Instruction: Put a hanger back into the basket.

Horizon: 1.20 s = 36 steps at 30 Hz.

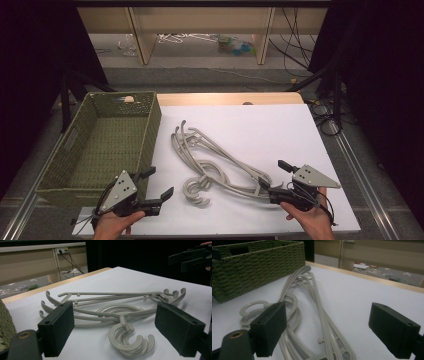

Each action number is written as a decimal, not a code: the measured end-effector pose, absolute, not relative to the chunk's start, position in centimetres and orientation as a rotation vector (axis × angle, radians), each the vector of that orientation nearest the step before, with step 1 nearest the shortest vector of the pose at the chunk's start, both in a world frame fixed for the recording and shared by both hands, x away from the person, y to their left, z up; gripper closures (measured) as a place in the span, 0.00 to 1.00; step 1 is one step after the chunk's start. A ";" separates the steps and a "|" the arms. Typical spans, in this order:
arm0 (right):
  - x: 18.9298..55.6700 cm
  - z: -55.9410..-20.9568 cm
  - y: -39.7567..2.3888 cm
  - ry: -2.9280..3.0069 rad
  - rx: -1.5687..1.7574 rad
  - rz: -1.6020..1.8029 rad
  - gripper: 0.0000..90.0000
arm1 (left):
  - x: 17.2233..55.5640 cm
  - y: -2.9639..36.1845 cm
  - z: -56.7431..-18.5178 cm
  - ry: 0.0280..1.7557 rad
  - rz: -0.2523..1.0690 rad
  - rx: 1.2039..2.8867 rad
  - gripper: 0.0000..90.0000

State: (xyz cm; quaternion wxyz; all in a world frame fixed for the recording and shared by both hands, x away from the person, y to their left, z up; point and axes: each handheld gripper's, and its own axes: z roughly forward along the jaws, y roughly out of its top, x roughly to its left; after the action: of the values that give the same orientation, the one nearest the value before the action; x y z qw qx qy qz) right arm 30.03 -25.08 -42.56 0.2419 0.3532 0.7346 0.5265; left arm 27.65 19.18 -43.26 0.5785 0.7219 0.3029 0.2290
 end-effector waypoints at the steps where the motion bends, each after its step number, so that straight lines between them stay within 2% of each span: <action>1: 30.0 -42.6 -25.0 2.021 0.975 1.435 0.18 | 27.6 19.2 -43.3 0.714 0.532 1.685 0.18; 17: 30.0 -42.7 -23.0 2.163 0.880 1.402 0.22 | 27.6 19.2 -43.3 0.708 0.540 1.692 0.18; 36: 30.3 -42.8 -22.1 2.222 0.854 1.373 0.21 | 27.6 19.1 -43.3 0.714 0.534 1.689 0.18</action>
State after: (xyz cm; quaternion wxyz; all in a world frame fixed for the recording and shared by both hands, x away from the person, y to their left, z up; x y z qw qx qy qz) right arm 30.34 -22.14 -42.81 0.1955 0.3049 0.7929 0.4901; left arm 27.60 19.08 -43.33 0.5776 0.7219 0.3052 0.2282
